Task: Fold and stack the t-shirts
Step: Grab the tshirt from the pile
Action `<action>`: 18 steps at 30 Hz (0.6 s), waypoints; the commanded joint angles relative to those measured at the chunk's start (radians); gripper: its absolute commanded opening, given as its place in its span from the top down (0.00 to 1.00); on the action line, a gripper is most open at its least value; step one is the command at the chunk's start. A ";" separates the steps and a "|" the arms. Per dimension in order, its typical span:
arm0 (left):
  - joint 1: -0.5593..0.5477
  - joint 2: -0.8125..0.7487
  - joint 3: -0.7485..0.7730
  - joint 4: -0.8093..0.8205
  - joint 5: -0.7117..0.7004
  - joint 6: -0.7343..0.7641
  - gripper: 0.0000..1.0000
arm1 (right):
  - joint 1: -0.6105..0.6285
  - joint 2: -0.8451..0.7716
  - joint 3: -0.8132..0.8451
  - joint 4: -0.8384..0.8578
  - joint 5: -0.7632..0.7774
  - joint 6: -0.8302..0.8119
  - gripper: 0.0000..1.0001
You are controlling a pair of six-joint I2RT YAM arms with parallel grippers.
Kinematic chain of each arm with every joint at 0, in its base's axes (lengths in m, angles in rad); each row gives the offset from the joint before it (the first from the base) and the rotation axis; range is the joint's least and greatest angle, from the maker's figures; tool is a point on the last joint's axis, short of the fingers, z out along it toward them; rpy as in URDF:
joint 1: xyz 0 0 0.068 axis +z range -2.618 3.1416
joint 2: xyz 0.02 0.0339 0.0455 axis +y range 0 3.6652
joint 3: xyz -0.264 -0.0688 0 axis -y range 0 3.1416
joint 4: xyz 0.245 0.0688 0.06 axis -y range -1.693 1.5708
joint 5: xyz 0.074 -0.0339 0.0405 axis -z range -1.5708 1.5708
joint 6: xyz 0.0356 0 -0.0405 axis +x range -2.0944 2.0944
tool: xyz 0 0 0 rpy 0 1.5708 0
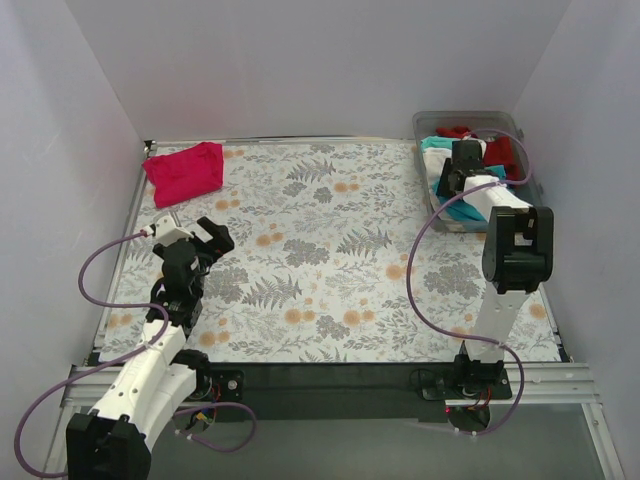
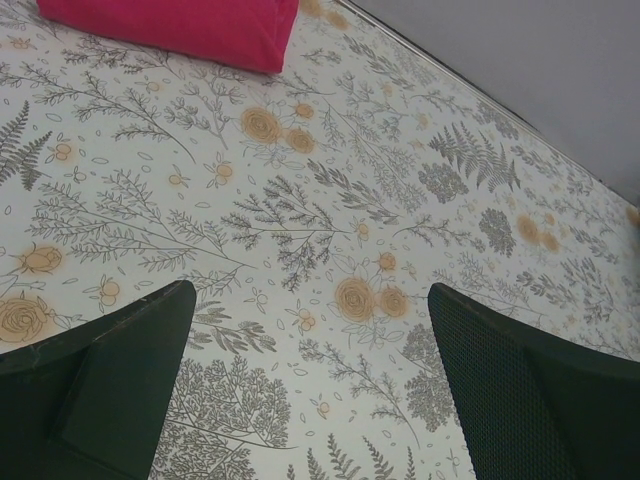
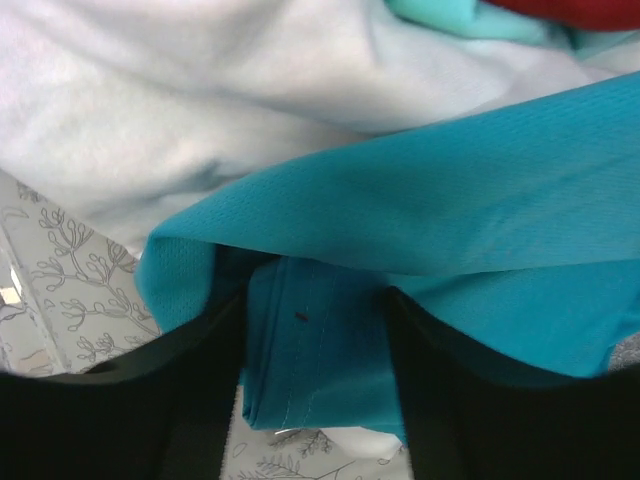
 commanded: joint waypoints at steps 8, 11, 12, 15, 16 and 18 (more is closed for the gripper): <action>-0.002 -0.037 -0.002 0.003 -0.009 0.006 0.05 | 0.014 -0.115 -0.069 -0.031 0.008 -0.001 0.99; -0.002 -0.034 -0.002 0.002 -0.007 0.005 0.05 | 0.047 -0.257 -0.103 -0.029 0.074 -0.016 0.99; -0.002 -0.031 -0.002 0.005 -0.006 0.003 0.05 | 0.070 -0.327 -0.109 -0.029 0.096 -0.021 0.99; -0.002 -0.025 0.000 0.006 0.000 0.003 0.05 | 0.135 -0.473 -0.112 -0.023 0.192 -0.041 0.99; -0.002 -0.025 0.000 0.005 0.001 0.002 0.05 | 0.150 -0.509 -0.111 -0.007 0.203 -0.059 0.99; -0.002 -0.026 -0.002 0.006 0.008 0.002 0.05 | 0.208 -0.596 -0.088 0.012 0.211 -0.082 0.99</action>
